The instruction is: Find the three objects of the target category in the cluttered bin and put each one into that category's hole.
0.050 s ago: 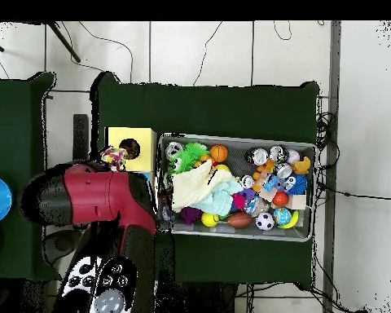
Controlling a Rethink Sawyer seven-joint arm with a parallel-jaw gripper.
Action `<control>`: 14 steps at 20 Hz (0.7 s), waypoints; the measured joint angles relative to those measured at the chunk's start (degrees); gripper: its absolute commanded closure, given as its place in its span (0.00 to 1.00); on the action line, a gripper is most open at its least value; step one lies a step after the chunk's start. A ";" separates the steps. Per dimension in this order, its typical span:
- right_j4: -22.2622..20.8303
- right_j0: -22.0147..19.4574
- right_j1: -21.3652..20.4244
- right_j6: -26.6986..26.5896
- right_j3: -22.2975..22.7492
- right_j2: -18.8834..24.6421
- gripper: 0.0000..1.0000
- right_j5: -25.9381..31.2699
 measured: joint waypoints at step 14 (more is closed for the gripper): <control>-0.04 -1.01 0.15 0.00 0.42 -0.10 1.00 -2.72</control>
